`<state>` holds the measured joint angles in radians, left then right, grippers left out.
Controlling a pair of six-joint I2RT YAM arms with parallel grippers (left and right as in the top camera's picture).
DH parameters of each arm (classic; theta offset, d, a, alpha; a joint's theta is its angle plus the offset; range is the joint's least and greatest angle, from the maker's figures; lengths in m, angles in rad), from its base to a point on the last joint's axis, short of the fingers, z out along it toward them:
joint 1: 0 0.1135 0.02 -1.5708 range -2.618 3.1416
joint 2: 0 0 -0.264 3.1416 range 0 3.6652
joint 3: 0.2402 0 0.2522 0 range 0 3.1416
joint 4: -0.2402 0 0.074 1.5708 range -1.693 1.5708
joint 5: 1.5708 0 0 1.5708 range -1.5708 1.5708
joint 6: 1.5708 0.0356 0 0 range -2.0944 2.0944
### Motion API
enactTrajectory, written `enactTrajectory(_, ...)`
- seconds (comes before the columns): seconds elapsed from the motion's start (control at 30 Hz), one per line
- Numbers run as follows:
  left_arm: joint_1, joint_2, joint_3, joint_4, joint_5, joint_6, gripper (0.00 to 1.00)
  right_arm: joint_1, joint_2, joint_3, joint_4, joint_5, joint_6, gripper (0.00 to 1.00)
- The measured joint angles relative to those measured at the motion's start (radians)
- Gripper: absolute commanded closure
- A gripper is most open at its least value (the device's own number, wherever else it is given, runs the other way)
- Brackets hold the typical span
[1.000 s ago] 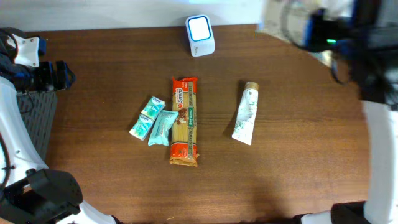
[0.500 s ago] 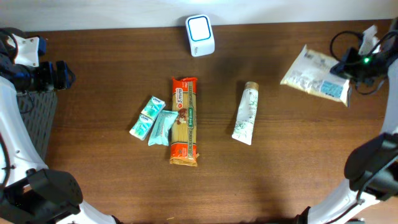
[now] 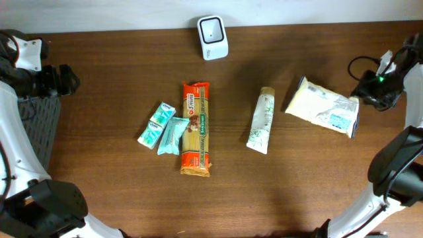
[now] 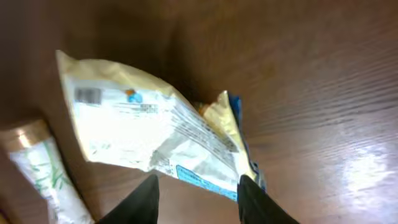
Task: Scan the item barcode
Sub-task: 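Reach the right gripper to the white-green tube and grasp it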
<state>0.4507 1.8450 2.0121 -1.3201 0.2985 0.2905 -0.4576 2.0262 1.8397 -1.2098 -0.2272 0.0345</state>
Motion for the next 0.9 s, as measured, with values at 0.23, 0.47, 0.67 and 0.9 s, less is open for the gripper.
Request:
enactTrajectory(0.23,0.0,0.0,0.0,0.0,0.0,0.0,0.01,0.097,-0.004,0.262,-0.226,-0.022,-0.011,0.46)
enactTrajectory(0.47,0.0,0.0,0.0,0.0,0.0,0.0,0.01,0.414,-0.002,0.095,-0.155,-0.053,0.006,0.65)
enactTrajectory(0.67,0.0,0.0,0.0,0.0,0.0,0.0,0.01,0.553,0.0,-0.188,0.064,-0.059,0.121,0.82)
enactTrajectory(0.9,0.0,0.0,0.0,0.0,0.0,0.0,0.01,0.662,0.0,-0.254,0.107,-0.028,0.166,0.68)
